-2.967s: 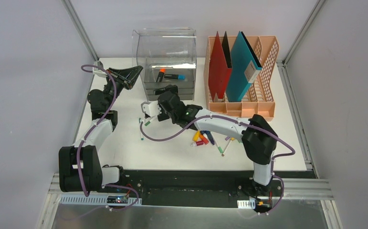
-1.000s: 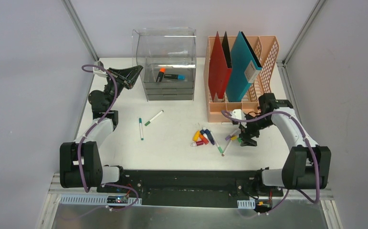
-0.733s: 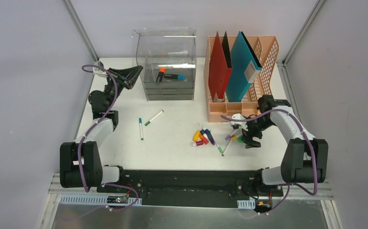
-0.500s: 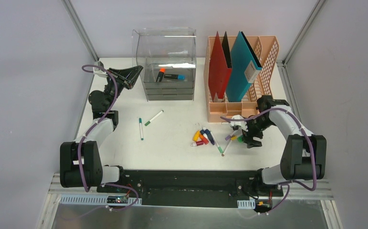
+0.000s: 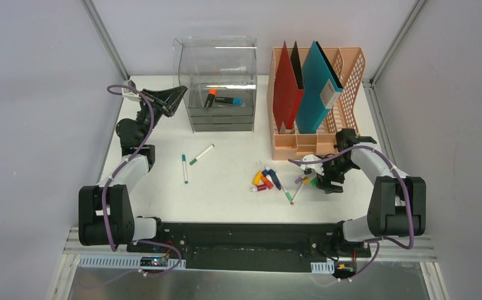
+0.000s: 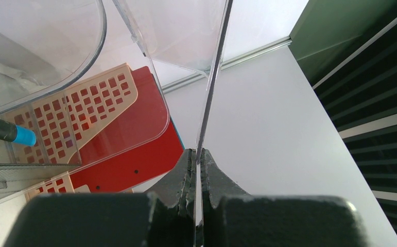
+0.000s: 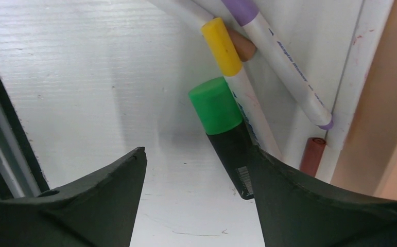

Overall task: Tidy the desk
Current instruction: Pick up the stationery from the center of the board.

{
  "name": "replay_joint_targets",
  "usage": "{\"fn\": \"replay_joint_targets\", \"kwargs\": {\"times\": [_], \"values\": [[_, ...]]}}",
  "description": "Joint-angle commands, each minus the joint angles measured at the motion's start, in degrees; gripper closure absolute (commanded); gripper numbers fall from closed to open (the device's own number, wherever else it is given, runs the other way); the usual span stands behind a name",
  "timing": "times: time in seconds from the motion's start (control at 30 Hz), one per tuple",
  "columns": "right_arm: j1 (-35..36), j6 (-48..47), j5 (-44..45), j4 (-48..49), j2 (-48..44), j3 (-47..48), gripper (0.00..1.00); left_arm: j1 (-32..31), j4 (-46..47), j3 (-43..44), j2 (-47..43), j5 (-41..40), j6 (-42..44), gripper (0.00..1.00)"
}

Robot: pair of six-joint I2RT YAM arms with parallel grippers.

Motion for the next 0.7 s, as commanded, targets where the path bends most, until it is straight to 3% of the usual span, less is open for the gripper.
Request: {"fn": "replay_joint_targets", "kwargs": {"times": [0.0, 0.67], "values": [[0.12, 0.47, 0.44, 2.7, -1.82, -0.65, 0.26, 0.34, 3.26, 0.13, 0.14, -1.35, -0.14, 1.0], [2.53, 2.16, 2.94, 6.05, -0.74, -3.47, 0.34, 0.34, 3.38, 0.01, 0.23, -1.34, -0.23, 1.0]]}}
